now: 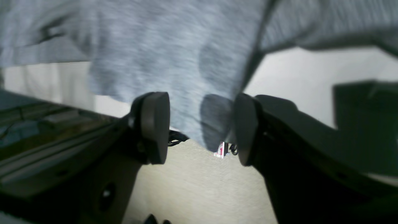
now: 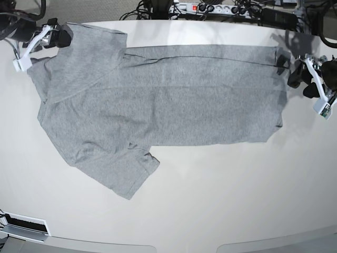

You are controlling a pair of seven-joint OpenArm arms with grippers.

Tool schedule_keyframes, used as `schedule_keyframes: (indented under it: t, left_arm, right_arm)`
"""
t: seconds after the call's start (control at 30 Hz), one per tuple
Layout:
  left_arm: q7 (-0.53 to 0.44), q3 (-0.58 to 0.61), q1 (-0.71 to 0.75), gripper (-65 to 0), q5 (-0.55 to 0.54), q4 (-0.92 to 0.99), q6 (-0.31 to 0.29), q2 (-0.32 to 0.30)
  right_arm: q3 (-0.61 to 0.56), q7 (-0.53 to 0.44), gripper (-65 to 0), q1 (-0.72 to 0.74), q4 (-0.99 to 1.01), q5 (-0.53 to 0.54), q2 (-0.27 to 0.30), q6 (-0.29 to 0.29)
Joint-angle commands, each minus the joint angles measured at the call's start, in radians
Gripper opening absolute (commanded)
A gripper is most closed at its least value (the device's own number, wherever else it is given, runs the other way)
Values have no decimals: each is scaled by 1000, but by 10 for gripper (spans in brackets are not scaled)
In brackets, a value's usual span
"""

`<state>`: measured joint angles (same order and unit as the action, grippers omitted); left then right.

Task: Layout the t-shirt on the table in an organized manner, then fold the t-shirt properly
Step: 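Release the folded edge and reposition both grippers along the shirt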

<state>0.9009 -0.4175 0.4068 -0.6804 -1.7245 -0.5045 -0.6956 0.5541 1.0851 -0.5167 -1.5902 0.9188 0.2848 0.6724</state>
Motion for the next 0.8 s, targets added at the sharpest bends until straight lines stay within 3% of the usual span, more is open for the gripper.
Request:
schedule_keyframes:
  t: [0.0,0.33,0.53,0.6,0.67,0.73,0.77]
  left_arm:
    - [-14,-9,-5,-294,-12,-11,1,-19]
    - [-14,-9,-6,-294,-13,-11,1,-19]
    - [-14,-9,-6,-294,-20,-11,1,-19]
    - [-13,-9,-5,-294,-19,-11,1,-19]
    - [-10,-9,-5,-294,-19,-11,1,-19]
    - [-10,-9,-5,-294,-20,-11,1,-19]
    - [-10,-9,-5,-294,-20,-11,1,-19]
  right_arm:
    - [8,-23,-302,8,10,-5,17,-4]
    - [3,-17,-302,62,199,51,6,26]
    - [-74,27,-309,63,217,107,4,26]
    - [-88,35,-373,68,216,107,4,26]
    - [-89,63,-521,75,202,124,5,26]
    - [-89,161,-634,84,173,219,18,26]
    - [-89,225,-650,85,152,285,27,26]
